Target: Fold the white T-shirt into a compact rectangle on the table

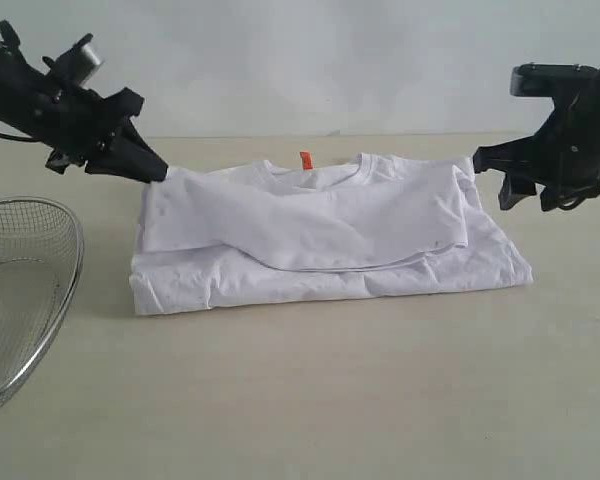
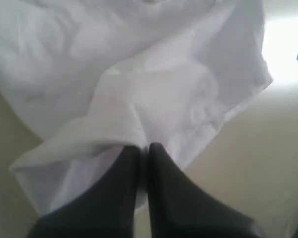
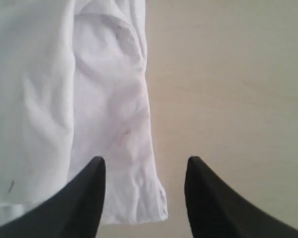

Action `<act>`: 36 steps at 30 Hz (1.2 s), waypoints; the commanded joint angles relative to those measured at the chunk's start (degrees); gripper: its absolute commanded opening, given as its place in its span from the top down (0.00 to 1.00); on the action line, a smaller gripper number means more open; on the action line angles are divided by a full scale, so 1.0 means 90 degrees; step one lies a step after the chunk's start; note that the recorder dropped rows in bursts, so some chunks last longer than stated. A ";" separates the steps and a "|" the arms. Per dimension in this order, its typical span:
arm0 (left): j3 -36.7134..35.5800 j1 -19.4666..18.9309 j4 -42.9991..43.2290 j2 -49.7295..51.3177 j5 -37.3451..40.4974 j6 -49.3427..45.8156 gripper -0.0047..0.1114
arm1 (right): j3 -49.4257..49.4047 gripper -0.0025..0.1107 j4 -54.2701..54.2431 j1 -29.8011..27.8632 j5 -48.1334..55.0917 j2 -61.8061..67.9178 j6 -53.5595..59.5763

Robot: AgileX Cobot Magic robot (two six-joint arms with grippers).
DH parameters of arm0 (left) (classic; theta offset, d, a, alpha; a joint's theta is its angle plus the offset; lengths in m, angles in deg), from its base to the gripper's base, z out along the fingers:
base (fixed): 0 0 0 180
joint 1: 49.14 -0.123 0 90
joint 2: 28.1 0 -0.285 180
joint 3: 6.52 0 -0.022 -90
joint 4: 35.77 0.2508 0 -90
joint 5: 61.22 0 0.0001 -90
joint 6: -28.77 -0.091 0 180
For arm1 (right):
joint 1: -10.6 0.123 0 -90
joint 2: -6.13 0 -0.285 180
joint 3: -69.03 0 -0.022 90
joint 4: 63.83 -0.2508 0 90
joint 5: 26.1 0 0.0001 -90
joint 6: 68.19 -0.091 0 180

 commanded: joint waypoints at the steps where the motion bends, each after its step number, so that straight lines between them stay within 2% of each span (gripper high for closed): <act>1: 0.0043 0.0157 0.0969 -0.0202 -0.0075 0.0622 0.92 | 0.0001 0.60 -0.0136 -0.0110 0.0285 -0.0055 0.0249; 9: 0.0043 0.0157 0.0983 -0.0722 -0.0348 0.0641 0.92 | -0.0066 0.60 -0.0136 -0.0108 0.0549 -0.0055 0.0362; 14: 0.0043 0.0168 0.0976 -0.0930 -0.0368 0.0641 0.92 | -0.0522 0.60 -0.0136 -0.0108 0.0166 -0.0055 0.0530; 33: 0.0031 0.0198 0.0314 -0.0509 -0.0356 0.0416 0.92 | -0.0723 0.60 -0.0386 0.0107 -0.0725 0.0692 0.0641; 35: 0.0031 0.0198 0.0314 -0.0510 -0.0356 0.0349 0.92 | -0.0723 0.63 -0.0386 0.0137 -0.0692 0.0734 0.0641; 36: 0.0031 0.0198 0.0314 -0.0510 -0.0356 0.0304 0.92 | -0.0723 0.69 -0.0386 0.0137 -0.0662 0.0749 0.0611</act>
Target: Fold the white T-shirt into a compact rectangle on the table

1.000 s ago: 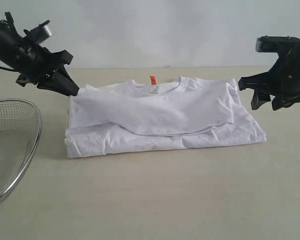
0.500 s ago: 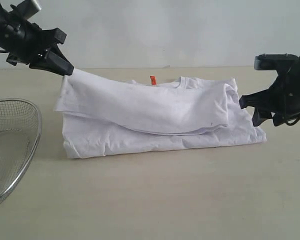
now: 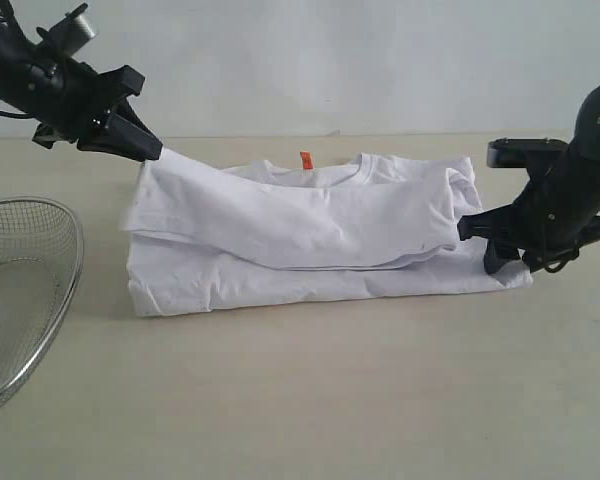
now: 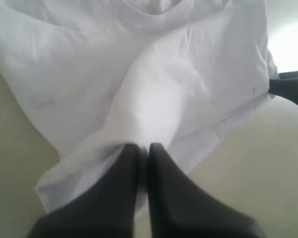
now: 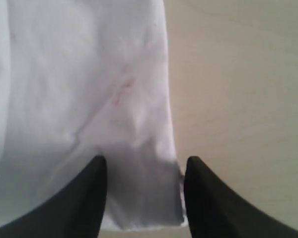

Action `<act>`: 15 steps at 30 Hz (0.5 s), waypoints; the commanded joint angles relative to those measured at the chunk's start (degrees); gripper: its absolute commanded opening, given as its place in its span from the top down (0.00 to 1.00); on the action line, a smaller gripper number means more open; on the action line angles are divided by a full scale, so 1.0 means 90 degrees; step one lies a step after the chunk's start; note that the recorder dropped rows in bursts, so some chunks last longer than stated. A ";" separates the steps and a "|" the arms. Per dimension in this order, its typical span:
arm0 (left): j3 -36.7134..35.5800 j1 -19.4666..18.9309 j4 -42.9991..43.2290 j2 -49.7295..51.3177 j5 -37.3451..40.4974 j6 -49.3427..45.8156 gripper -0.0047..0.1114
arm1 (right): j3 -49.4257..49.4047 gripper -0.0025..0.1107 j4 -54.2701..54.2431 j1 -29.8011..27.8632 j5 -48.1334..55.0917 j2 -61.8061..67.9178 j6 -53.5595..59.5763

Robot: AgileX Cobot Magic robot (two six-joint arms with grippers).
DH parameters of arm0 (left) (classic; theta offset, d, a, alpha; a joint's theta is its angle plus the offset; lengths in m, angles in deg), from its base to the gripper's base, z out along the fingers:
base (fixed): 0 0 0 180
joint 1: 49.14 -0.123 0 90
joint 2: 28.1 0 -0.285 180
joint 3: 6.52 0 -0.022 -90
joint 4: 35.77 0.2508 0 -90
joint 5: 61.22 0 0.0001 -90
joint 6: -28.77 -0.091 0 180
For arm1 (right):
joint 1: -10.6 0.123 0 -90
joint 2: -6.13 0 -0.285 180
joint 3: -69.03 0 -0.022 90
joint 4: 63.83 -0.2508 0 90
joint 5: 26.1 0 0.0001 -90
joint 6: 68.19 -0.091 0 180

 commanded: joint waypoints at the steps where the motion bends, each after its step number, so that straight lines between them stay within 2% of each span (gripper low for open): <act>1: 0.0031 0.0058 -0.0092 0.0002 -0.0005 -0.0176 0.92 | -0.0015 0.74 -0.0010 0.0038 0.0023 0.0046 0.0014; 4: 0.0031 0.0058 -0.0070 0.0002 -0.0048 -0.0176 0.92 | -0.0015 0.98 -0.0010 0.0038 0.0120 0.0046 0.0013; 12: 0.0031 0.0058 0.0174 0.0002 0.0180 -0.0191 0.91 | -0.0015 0.98 0.0001 0.0038 0.0207 0.0046 -0.0136; 15: 0.0031 0.0058 0.0460 0.0002 0.0271 -0.0191 0.76 | -0.0015 0.98 0.0001 0.0038 0.0269 0.0046 -0.0136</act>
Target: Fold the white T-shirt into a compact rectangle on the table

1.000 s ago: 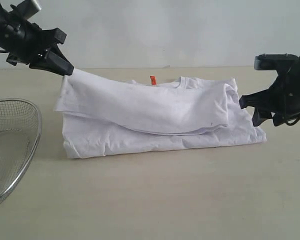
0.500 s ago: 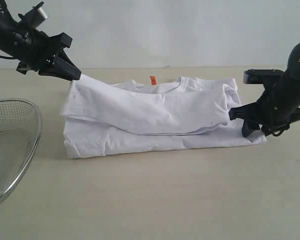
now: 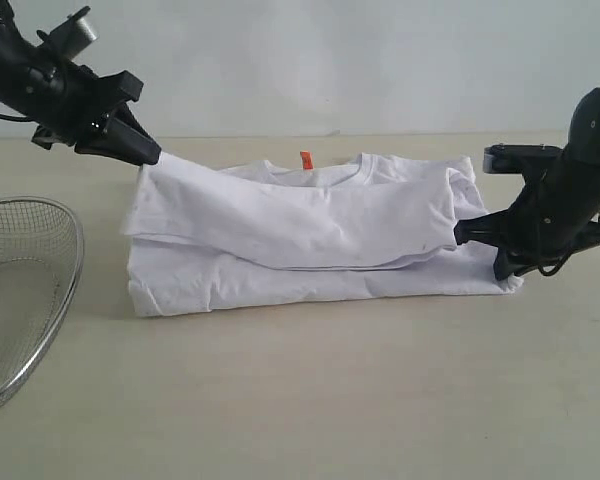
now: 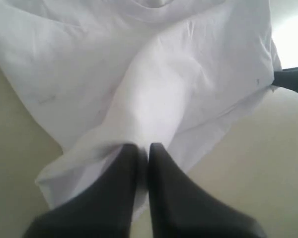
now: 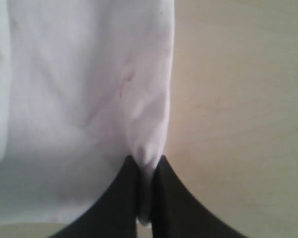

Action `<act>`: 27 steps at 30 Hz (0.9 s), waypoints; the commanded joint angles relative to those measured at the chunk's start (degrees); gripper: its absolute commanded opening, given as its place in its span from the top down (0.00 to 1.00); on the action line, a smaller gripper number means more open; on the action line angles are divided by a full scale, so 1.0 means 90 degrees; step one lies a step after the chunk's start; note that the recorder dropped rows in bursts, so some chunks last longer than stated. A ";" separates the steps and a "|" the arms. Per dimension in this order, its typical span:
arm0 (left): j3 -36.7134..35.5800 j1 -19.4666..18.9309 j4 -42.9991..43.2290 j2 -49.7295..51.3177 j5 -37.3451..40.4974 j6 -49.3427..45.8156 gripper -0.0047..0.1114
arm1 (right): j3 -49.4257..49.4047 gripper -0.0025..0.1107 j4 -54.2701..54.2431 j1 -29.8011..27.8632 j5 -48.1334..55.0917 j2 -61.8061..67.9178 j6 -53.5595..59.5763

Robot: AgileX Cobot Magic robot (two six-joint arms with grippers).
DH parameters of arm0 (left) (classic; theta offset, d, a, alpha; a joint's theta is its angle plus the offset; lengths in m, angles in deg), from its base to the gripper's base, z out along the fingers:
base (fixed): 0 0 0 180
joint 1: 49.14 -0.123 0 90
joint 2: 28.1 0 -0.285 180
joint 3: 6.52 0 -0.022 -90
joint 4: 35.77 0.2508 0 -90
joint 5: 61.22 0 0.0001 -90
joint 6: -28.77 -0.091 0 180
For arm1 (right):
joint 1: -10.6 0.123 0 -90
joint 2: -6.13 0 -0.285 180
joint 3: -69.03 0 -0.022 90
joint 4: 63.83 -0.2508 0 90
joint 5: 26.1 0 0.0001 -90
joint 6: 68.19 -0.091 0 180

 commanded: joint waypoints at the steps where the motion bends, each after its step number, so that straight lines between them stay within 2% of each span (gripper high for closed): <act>1: 0.0031 0.0058 0.0359 -0.0002 0.0232 -0.0055 0.68 | -0.0015 0.98 0.0025 -0.0006 0.0147 -0.0005 -0.0033; 4: 0.0031 0.0058 0.0402 -0.0002 0.0220 0.0080 0.41 | -0.0015 0.98 0.0025 -0.0006 0.0218 -0.0005 -0.0033; 6: 0.0031 0.0058 0.0402 -0.0002 0.0220 0.0288 0.35 | -0.0015 0.98 0.0025 -0.0006 0.0313 -0.0005 -0.0049; 7: 0.0031 0.0058 0.0435 -0.0015 0.0232 0.0288 0.36 | -0.0015 0.98 0.0036 -0.0006 0.0365 -0.0005 -0.0057; 10: 0.0031 -0.0057 0.0525 -0.0167 0.0270 0.0350 0.48 | -0.0025 0.98 0.0215 -0.0006 0.0596 -0.0036 -0.0199; 15: 0.0031 -0.0184 0.0512 -0.0599 0.0635 0.0350 0.49 | -0.0037 0.98 0.0297 -0.0006 0.1230 -0.0306 -0.0172; 17: 0.0031 -0.0145 0.0472 -0.0751 0.1007 0.0350 0.55 | -0.0202 0.98 0.0382 -0.0006 0.1286 -0.0516 -0.0196; 20: -0.0343 0.0207 0.0485 -0.0870 0.1007 0.0350 0.73 | -0.0465 0.98 0.0515 -0.0006 0.1223 -0.0839 -0.0317; 23: -0.0982 0.0582 0.0772 -0.0870 0.0885 0.0383 0.74 | -0.0477 0.98 0.0532 -0.0006 0.1364 -0.1001 -0.0317; 27: -0.1607 0.0929 0.1442 -0.0870 -0.0045 0.0600 0.72 | -0.0477 0.98 0.0633 -0.0006 0.1431 -0.1091 -0.0317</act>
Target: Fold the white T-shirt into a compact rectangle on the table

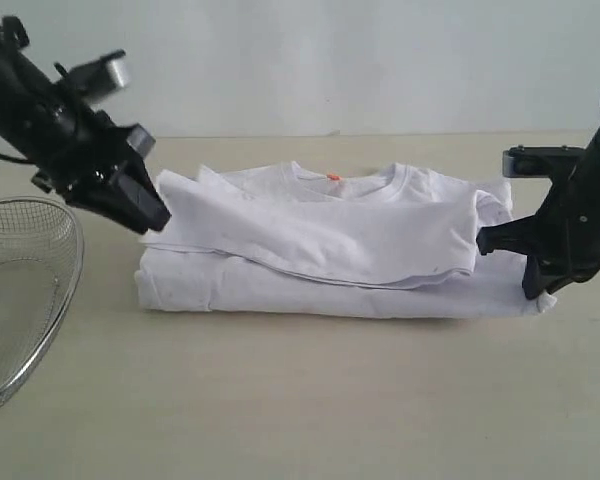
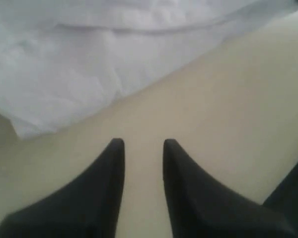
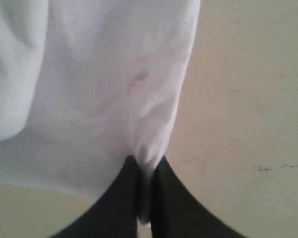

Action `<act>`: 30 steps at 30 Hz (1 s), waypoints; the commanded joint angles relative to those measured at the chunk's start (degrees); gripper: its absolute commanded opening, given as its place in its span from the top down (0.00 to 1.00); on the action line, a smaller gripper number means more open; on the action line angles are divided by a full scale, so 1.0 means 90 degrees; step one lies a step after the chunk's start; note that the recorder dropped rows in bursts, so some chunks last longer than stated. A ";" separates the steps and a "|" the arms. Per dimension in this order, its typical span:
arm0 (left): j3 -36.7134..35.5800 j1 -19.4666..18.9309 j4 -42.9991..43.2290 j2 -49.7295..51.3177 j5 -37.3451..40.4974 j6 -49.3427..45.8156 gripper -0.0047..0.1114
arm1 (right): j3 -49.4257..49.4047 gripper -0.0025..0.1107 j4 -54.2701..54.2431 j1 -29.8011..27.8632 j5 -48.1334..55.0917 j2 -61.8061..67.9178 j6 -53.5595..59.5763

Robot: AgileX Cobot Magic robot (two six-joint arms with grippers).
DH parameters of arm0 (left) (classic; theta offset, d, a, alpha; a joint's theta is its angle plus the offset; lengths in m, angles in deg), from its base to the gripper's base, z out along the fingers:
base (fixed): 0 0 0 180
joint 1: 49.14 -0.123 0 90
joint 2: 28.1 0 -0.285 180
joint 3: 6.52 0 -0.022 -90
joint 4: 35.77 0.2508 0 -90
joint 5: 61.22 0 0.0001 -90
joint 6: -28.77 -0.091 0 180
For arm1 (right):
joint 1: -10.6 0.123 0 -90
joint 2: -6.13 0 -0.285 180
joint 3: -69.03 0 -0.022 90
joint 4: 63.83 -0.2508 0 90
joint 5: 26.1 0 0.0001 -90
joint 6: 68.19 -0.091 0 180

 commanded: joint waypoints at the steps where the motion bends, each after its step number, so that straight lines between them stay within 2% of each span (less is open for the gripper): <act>1: -0.0588 0.0324 0.0730 -0.0041 -0.1002 0.0357 0.69 | -0.0038 0.98 0.0196 -0.0006 0.0128 -0.0166 -0.0013; 4: -0.0702 0.0324 0.0874 -0.0029 -0.1493 0.0818 0.53 | -0.0038 0.98 0.0196 -0.0006 0.0085 -0.0166 0.0016; 5: -0.0702 0.0324 0.0874 0.0015 -0.1503 0.0819 0.52 | -0.0038 0.98 0.0196 -0.0006 0.0054 -0.0166 0.0014; 13: -0.0702 0.0335 0.0858 0.0789 -0.1667 0.1050 0.52 | -0.0038 0.98 0.0196 -0.0006 -0.0171 -0.0141 0.0029; 18: -0.0702 0.0335 0.0870 0.0914 -0.1827 0.1077 0.52 | -0.0038 0.98 0.0174 -0.0006 -0.0190 -0.0141 0.0073; 30: -0.0676 0.0335 0.1190 0.0929 -0.1612 0.1335 0.52 | -0.0038 0.98 0.0170 -0.0006 -0.0273 -0.0141 0.0087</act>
